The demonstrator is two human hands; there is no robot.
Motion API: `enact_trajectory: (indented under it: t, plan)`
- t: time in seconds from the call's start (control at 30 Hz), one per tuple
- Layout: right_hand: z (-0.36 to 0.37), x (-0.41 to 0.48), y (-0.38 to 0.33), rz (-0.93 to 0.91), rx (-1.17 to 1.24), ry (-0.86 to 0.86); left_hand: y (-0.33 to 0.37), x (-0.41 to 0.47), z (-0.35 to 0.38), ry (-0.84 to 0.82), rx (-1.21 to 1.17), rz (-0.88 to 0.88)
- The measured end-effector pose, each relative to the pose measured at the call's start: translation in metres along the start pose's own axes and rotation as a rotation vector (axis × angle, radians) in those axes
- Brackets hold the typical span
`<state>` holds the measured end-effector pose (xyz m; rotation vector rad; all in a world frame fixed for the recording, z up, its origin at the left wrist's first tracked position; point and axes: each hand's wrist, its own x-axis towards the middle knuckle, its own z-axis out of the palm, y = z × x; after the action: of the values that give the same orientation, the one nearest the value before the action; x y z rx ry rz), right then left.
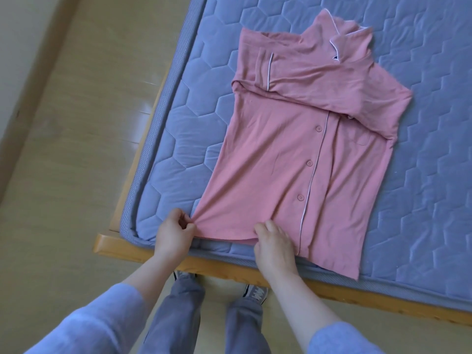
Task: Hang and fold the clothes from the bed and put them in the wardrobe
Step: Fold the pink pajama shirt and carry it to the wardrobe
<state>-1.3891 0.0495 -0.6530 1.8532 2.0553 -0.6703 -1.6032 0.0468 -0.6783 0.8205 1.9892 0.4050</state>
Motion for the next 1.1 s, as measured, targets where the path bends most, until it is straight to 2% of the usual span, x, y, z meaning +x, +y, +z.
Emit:
enact_trajectory:
  t: [0.13, 0.23, 0.37, 0.43, 0.57, 0.67, 0.77, 0.87, 1.0, 1.1]
  plan:
    - [-0.001, -0.012, 0.02, 0.212, -0.016, 0.056, 0.007, -0.009, -0.001, -0.004, 0.135, 0.07]
    - [-0.005, -0.02, 0.04, 0.237, -0.027, 0.007, 0.023, -0.023, 0.001, 0.068, 0.306, 0.184]
    - [-0.012, -0.04, 0.059, 0.208, 0.073, 0.034, 0.049, -0.049, 0.024, -0.161, 0.305, 0.317]
    - [-0.015, -0.053, 0.072, 0.267, 0.15, 0.123, 0.063, -0.063, 0.044, -0.246, 0.27, 0.348]
    - [-0.011, -0.07, 0.12, 0.613, 0.369, 0.341, 0.088, -0.084, 0.089, -0.341, 0.274, 0.481]
    - [-0.002, -0.074, 0.163, 0.873, 0.506, 0.32, 0.101, -0.091, 0.123, -0.367, 0.374, 0.651]
    - [0.009, -0.073, 0.188, 0.827, 0.66, 0.229, 0.106, -0.097, 0.153, -0.355, 0.452, 0.708]
    - [0.015, -0.076, 0.203, 0.727, 0.646, 0.224, 0.104, -0.103, 0.174, -0.365, 0.552, 0.719]
    - [0.02, -0.098, 0.228, 0.81, 0.595, 0.287, 0.1, -0.107, 0.183, -0.34, 0.692, 0.686]
    - [0.022, -0.102, 0.239, 0.814, 0.637, 0.211, 0.101, -0.108, 0.185, -0.345, 0.726, 0.661]
